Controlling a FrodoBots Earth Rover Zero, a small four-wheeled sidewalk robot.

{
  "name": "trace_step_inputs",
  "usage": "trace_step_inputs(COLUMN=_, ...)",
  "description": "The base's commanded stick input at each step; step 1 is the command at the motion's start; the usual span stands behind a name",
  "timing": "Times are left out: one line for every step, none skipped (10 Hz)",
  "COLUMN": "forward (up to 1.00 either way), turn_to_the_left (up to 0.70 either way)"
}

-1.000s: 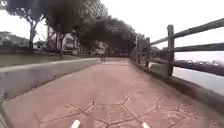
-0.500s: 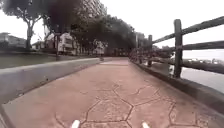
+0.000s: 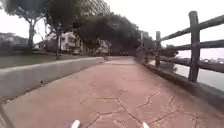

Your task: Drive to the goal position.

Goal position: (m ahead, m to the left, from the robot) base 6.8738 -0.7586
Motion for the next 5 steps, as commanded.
trace_step_inputs(forward=0.7, turn_to_the_left=-0.24)
trace_step_inputs(forward=0.7, turn_to_the_left=-0.22)
trace_step_inputs(forward=0.7, turn_to_the_left=-0.17)
trace_step_inputs(forward=0.7, turn_to_the_left=-0.09)
trace_step_inputs(forward=0.7, turn_to_the_left=-0.01)
